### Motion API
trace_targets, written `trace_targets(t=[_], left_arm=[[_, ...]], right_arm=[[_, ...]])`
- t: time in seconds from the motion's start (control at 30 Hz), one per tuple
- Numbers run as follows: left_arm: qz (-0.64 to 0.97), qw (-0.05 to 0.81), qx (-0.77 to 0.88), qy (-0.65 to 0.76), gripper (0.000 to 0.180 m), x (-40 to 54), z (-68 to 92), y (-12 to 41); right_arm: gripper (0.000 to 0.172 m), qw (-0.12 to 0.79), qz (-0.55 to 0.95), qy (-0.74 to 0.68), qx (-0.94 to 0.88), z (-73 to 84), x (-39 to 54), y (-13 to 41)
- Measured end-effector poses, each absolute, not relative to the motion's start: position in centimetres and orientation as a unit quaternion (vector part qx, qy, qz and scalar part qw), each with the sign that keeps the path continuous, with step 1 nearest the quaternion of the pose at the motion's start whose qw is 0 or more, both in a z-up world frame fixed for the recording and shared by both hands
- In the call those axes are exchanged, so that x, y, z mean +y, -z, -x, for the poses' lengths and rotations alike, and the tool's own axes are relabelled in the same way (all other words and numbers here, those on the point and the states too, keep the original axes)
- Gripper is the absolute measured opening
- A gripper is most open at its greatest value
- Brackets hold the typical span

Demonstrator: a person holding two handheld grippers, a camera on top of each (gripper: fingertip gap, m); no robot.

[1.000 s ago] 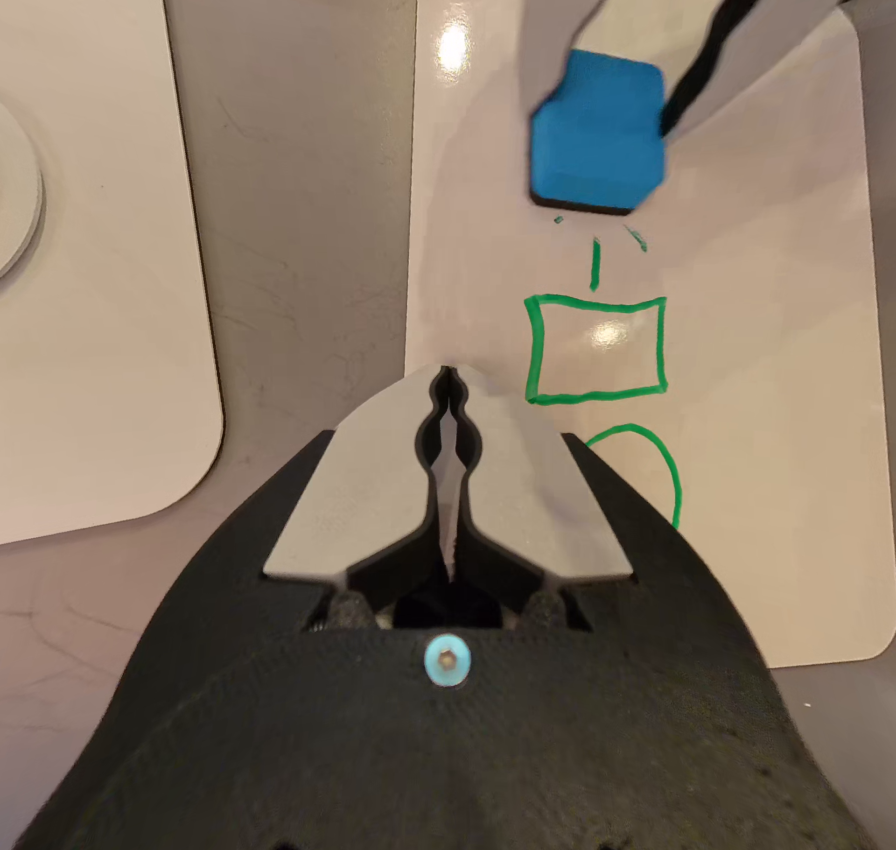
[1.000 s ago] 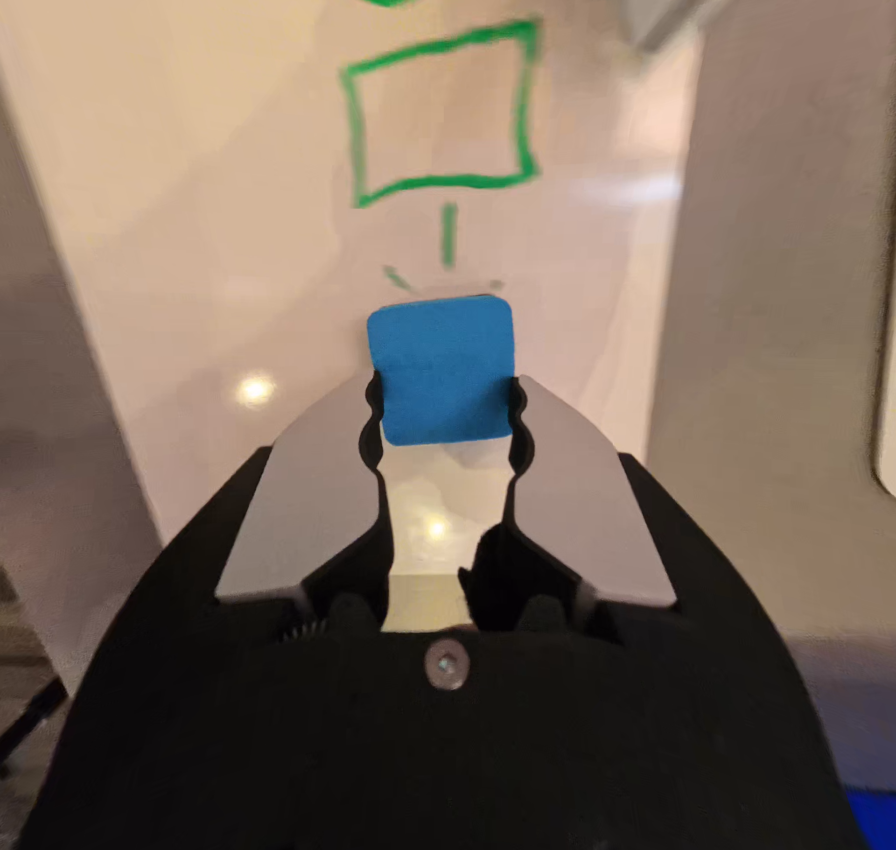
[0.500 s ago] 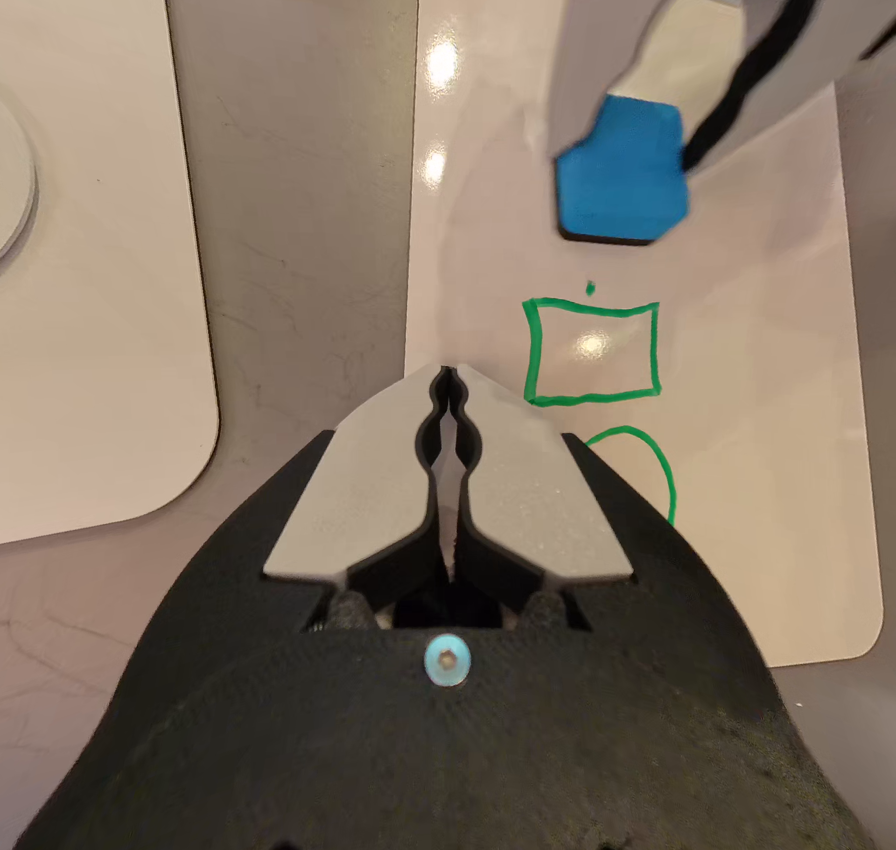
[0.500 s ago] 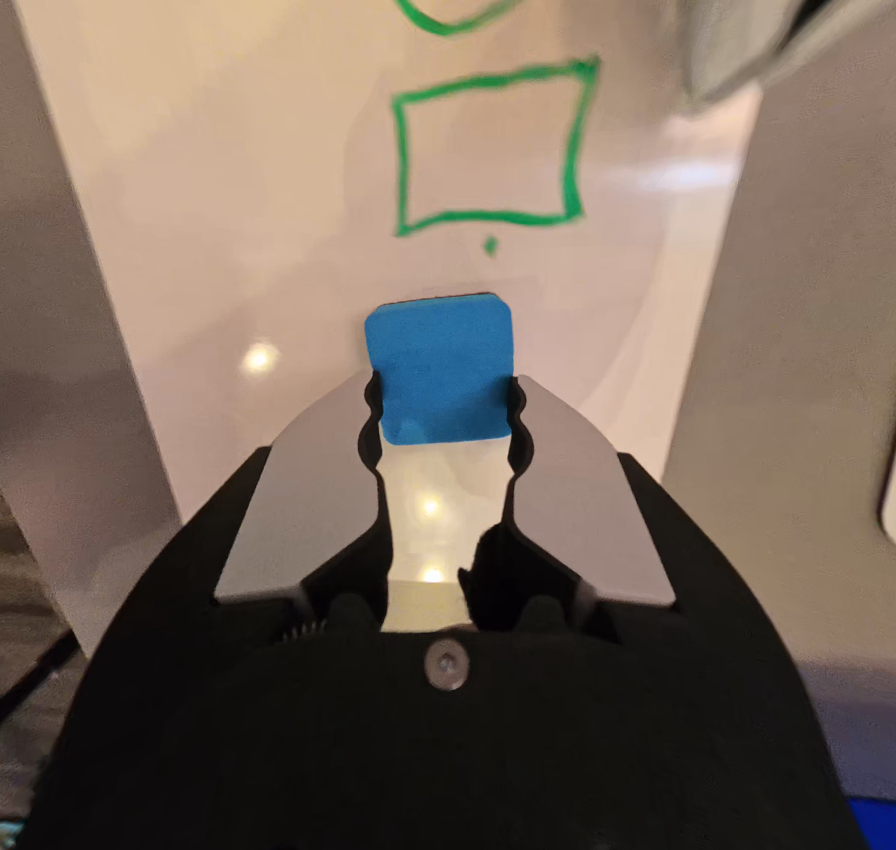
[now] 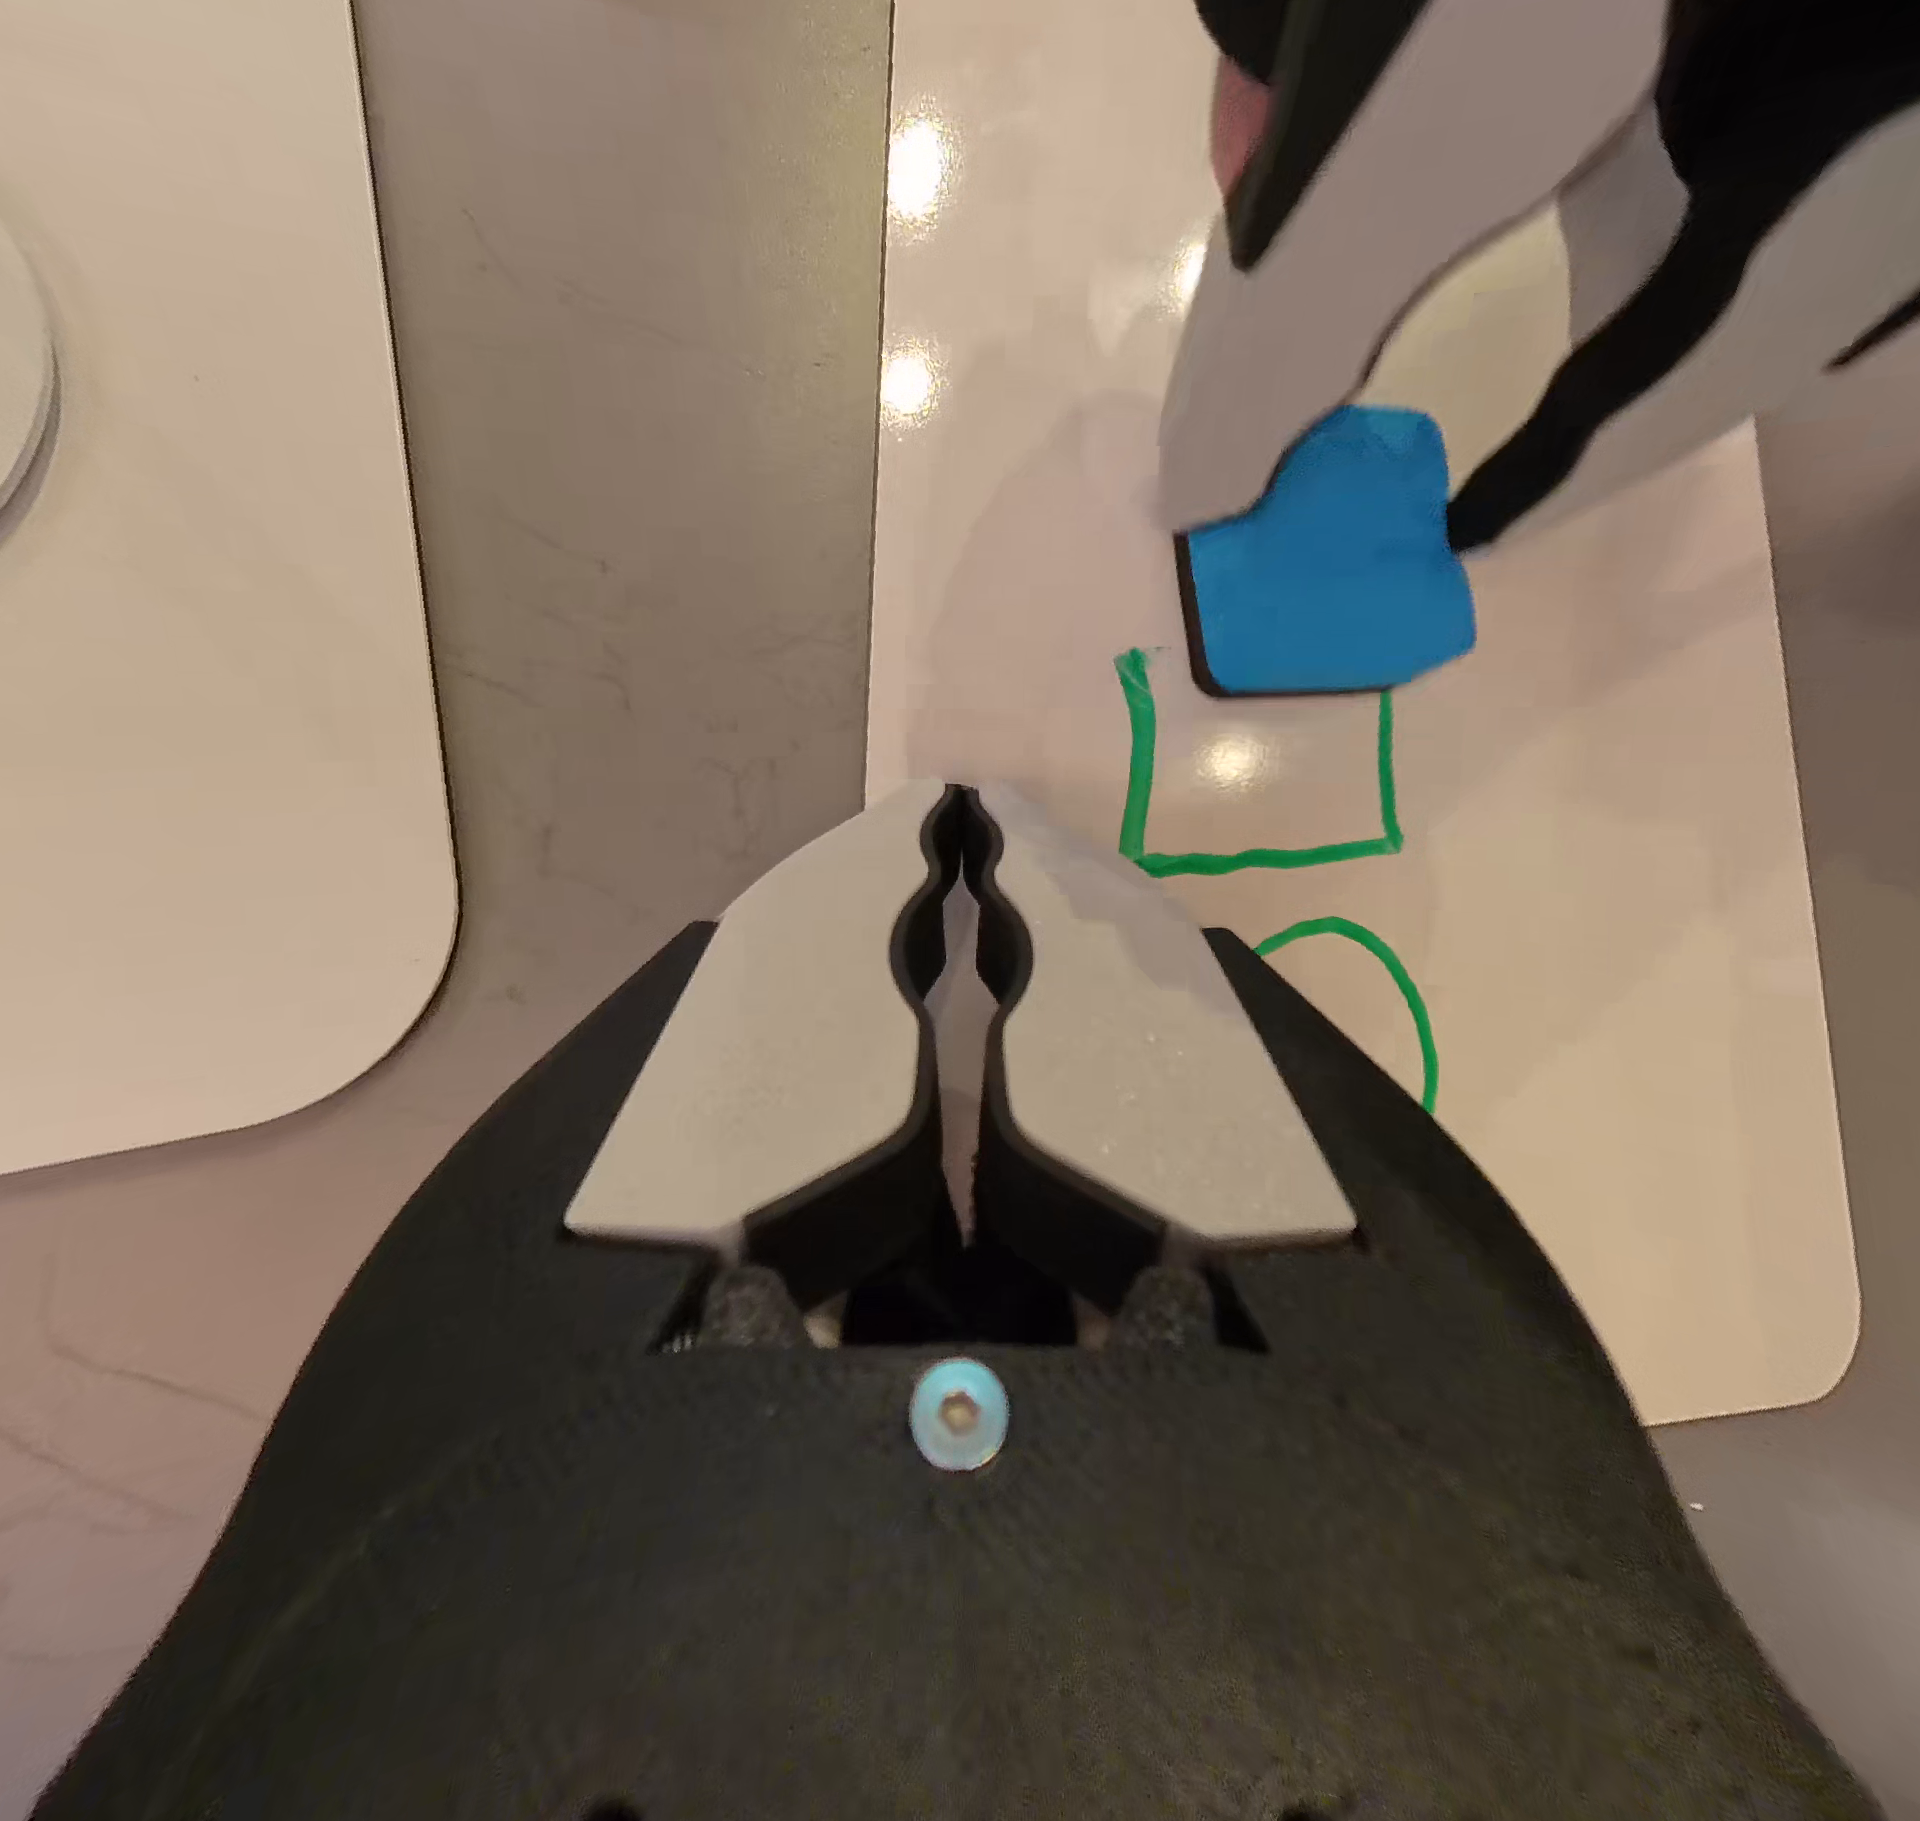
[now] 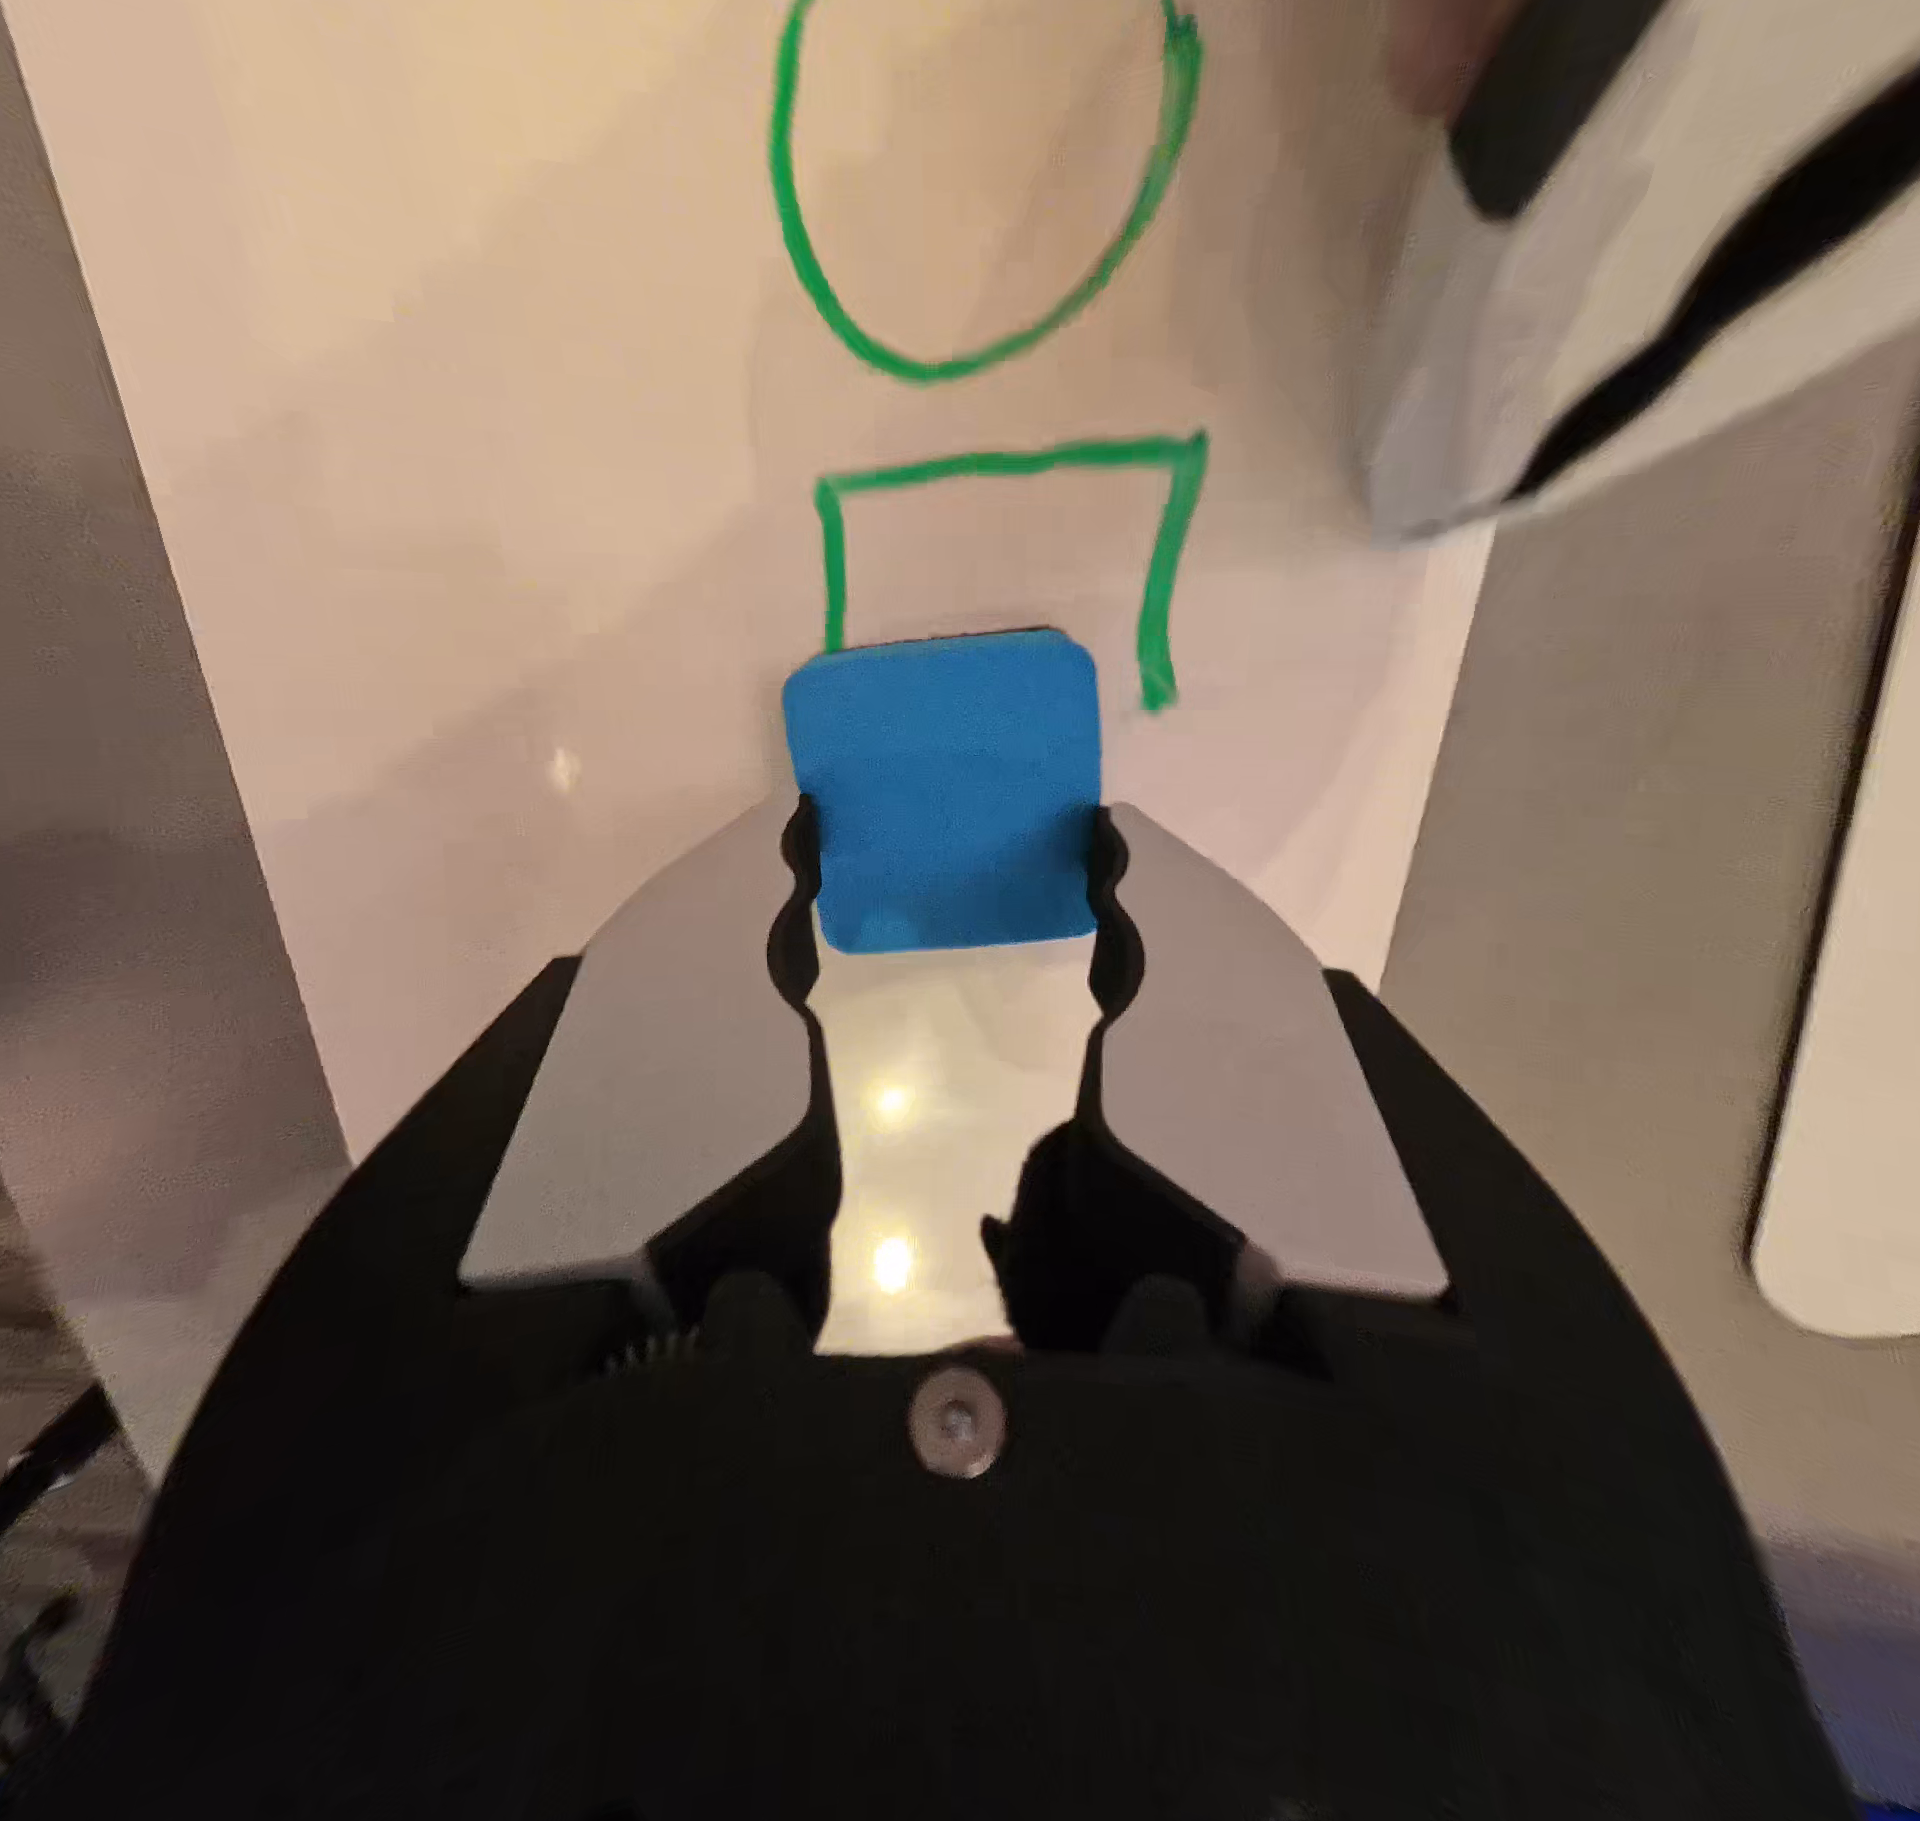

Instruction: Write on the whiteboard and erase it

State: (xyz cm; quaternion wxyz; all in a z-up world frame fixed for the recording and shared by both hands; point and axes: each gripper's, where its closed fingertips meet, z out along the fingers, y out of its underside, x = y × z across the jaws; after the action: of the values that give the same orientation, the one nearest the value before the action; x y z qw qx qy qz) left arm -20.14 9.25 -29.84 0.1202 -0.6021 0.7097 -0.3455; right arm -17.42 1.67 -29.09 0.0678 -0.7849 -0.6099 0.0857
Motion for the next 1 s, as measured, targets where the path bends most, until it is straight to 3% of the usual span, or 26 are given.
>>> trace_targets(t=[0.3,0.63,1.0], left_arm=[[0.599,0.112,0.711,0.351,0.001,9.1,20.2,29.8],[0.599,0.112,0.709,0.355,0.001,9.0,20.1,29.8],[0.601,0.112,0.705,0.359,0.001,9.0,20.0,29.8]], right_arm=[[0.058,0.105,0.786,-0.100,-0.601,17.8,1.7,27.5],[0.050,0.124,0.793,-0.107,-0.587,19.7,4.2,28.7],[0.049,0.087,0.780,-0.100,-0.611,20.2,2.8,28.8]])
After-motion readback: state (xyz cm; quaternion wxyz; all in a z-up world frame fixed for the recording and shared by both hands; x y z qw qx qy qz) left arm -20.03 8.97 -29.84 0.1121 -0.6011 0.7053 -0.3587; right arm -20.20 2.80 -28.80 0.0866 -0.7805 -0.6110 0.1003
